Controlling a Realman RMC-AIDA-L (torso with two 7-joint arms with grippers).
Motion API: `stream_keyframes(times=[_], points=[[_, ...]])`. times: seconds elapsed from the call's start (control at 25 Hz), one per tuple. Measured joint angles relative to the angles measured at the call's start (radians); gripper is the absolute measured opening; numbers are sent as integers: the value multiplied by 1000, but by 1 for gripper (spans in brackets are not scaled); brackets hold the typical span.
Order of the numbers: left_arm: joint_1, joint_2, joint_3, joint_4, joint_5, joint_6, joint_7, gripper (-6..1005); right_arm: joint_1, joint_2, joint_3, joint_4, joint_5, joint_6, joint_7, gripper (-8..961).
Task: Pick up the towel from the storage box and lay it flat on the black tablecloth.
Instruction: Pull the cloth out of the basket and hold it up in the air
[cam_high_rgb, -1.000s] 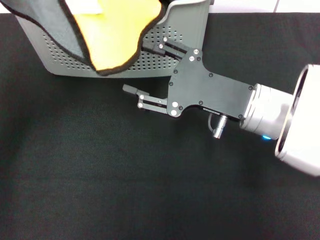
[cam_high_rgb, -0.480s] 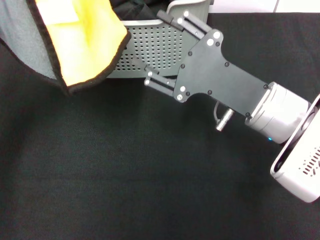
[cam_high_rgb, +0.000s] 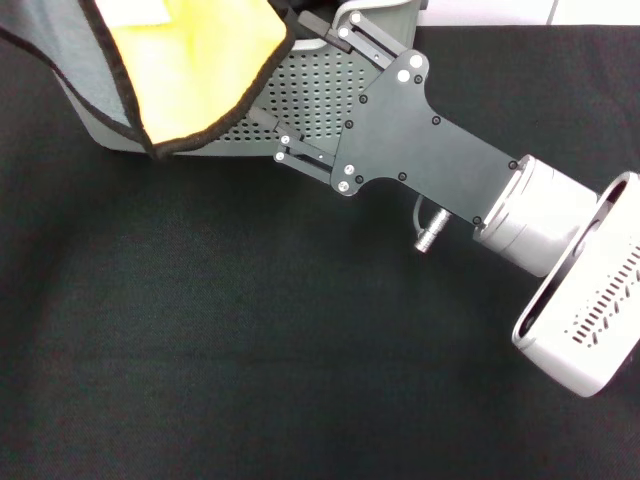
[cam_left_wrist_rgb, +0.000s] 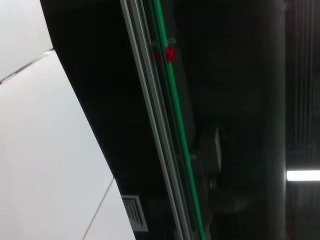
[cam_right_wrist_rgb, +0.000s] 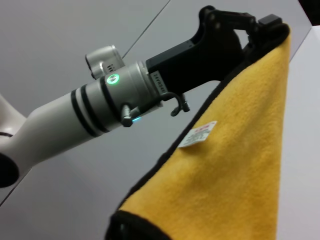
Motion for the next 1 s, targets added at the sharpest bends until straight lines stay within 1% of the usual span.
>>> stream_keyframes(times=[0.2,0.32,0.52,0.84,1.0], points=[[-7,1,1,-9,-15,0,1,21,-6,0,-3,4,30,9,-47,726],[-10,0,21,-10,-23,0,1,21,1,0,-5,11,36,13,-63,726],[-14,0,60,-10,-49,0,4,22,34,0,-19,22,61,22,-82,725],[-16,0,88,-10,-77,-8,11,22,88,0,-90,45,183,27,-190,724],[-16,0,101,-6,-91,-9,12,22,102,0,-106,54,206,28,-209,723]])
